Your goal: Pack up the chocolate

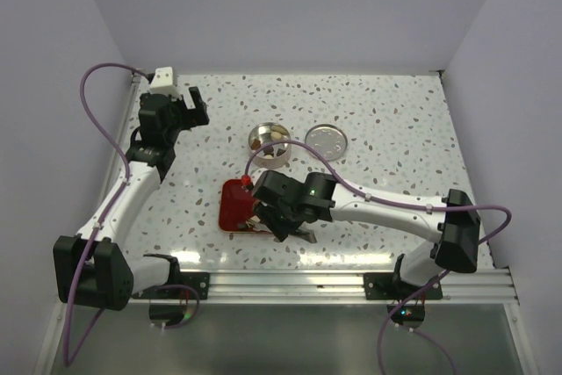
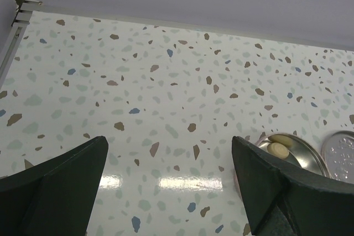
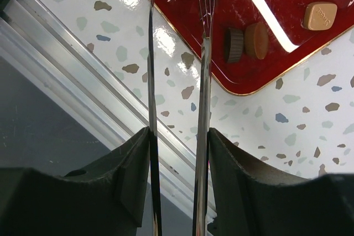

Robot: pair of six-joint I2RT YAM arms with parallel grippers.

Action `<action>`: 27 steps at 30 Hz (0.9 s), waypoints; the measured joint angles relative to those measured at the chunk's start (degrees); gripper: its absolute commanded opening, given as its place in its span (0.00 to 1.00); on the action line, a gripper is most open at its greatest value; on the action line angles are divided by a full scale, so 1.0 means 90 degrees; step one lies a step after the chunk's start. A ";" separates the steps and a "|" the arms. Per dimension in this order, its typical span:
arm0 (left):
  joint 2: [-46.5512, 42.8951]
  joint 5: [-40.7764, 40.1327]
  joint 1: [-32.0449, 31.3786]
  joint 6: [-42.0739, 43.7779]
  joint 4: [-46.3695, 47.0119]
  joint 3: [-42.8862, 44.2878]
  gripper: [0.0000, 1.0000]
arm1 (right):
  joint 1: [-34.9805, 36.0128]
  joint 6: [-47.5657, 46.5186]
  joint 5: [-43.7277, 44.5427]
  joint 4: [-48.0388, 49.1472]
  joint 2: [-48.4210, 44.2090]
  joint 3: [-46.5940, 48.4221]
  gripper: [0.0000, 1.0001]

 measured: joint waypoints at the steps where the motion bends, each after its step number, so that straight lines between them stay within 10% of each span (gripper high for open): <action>1: 0.0000 0.0000 -0.0002 0.0000 -0.0002 0.0000 1.00 | 0.0007 0.0005 0.0000 0.0000 0.0000 0.0000 0.48; 27: 0.0000 -0.0002 -0.0029 0.0000 0.0000 0.0000 1.00 | 0.0051 0.0041 0.0005 0.0180 0.0260 -0.0012 0.48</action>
